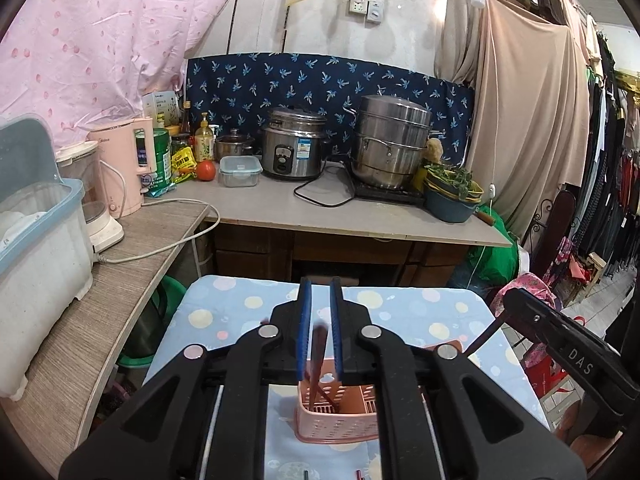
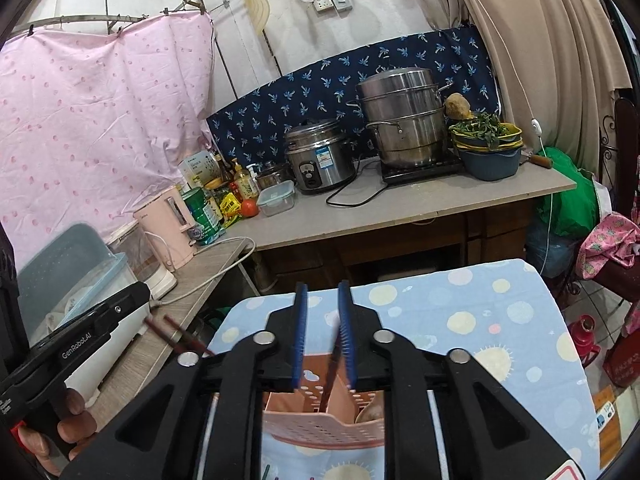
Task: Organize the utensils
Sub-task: 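Move both open tools back down over the remaining utensils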
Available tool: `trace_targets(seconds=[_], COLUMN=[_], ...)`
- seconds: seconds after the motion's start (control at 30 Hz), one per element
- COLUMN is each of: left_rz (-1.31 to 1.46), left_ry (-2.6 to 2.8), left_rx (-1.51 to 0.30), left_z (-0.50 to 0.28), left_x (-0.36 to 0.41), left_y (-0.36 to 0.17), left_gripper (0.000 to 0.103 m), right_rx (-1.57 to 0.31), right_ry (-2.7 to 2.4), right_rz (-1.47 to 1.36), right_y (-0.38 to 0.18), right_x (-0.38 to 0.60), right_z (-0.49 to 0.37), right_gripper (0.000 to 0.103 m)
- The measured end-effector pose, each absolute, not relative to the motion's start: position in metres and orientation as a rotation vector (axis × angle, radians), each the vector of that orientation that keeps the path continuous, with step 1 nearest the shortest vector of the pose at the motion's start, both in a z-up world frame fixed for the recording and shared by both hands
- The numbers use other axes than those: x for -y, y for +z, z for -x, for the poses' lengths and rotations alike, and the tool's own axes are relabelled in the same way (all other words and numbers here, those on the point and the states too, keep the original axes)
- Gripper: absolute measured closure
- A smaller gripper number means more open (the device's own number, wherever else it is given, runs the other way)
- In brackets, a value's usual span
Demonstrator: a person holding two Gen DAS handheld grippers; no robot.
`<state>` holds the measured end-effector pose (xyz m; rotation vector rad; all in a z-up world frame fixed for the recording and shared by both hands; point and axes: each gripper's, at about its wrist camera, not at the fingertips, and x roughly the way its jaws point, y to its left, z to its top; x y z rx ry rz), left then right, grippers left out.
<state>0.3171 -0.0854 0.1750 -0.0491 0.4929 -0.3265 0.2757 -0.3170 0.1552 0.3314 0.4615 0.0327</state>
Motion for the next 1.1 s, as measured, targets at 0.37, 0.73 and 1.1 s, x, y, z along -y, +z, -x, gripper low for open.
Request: trace_targets(seconds=[0.37, 0.73, 1.1], left_rz=[0.013, -0.034, -0.075], left_ry=[-0.322, -0.309, -0.276], left_rx=[-0.456, -0.474, -0.627], left_z=[-0.285, -0.222, -0.168], left_x=[0.080, 0.056, 0.025], left_y=[0.184, 0.161, 0.091], left_gripper=[0.059, 0.052, 0.052], right_rx=[-0.423, -0.479, -0.607], right_ry=[0.045, 0.048, 0.036], right_rz=[-0.335, -0.307, -0.229], right_y=[0.166, 0.144, 0.082], right_x=[0.318, 0.307, 0.276], right_z=[-0.235, -0.164, -0.083], right_gripper=[0.061, 0.059, 0.059])
